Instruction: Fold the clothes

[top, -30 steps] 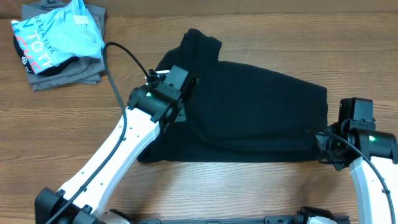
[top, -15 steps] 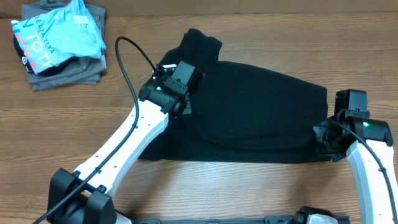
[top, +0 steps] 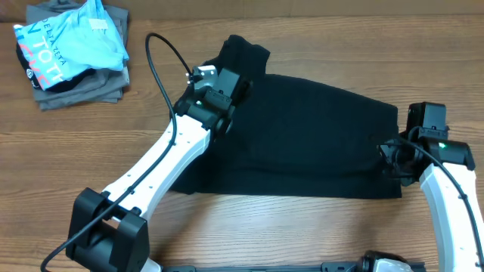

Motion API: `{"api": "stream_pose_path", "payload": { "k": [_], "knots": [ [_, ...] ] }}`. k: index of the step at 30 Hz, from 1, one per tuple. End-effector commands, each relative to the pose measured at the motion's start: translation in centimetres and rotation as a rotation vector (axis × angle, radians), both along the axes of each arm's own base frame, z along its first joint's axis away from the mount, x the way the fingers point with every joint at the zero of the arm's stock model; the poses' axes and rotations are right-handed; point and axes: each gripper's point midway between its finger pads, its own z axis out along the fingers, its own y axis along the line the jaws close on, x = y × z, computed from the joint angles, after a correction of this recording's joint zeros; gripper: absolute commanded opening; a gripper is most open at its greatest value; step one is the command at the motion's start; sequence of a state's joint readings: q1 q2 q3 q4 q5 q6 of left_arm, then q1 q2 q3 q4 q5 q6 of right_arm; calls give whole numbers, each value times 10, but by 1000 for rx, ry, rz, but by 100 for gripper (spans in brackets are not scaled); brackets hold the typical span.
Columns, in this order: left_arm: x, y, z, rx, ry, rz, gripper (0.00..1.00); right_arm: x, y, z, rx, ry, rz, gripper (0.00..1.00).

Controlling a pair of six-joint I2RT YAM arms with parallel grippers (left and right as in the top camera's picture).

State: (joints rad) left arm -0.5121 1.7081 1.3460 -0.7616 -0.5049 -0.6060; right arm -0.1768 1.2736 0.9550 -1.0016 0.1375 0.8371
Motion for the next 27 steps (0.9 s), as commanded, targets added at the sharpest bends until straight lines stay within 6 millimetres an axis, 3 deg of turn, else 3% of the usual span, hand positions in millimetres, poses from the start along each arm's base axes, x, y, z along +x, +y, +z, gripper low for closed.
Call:
{"api": "stream_pose_path", "payload": {
  "k": [1, 4, 8, 12, 15, 17, 18, 21, 27],
  "knots": [
    [8, 11, -3, 38, -15, 25, 75, 4, -3, -2, -8, -8, -7, 85],
    [9, 12, 1, 84, -3, -35, 93, 8, -4, 0, -16, -20, 20, 89],
    [-4, 19, 12, 131, 61, -70, 98, 14, 4, 8, 13, -37, 91, 98],
    [-34, 16, 18, 83, 201, -112, 99, 22, 25, 14, 97, -72, 231, 100],
    [-66, 3, 4, -17, 358, -168, 69, 21, 36, 14, 137, -72, 296, 100],
    [-88, -8, -11, -97, 465, -199, 61, 17, 39, 12, 156, -55, 304, 100],
    [-100, -13, -22, -131, 517, -210, 52, 13, 40, 10, 162, -39, 302, 99],
    [-110, -14, -42, -153, 559, -215, 38, 8, 41, 9, 170, -18, 301, 96],
    [-110, 6, -64, -93, 550, -174, 38, 2, 42, 2, 175, 2, 305, 95]
  ]
}}
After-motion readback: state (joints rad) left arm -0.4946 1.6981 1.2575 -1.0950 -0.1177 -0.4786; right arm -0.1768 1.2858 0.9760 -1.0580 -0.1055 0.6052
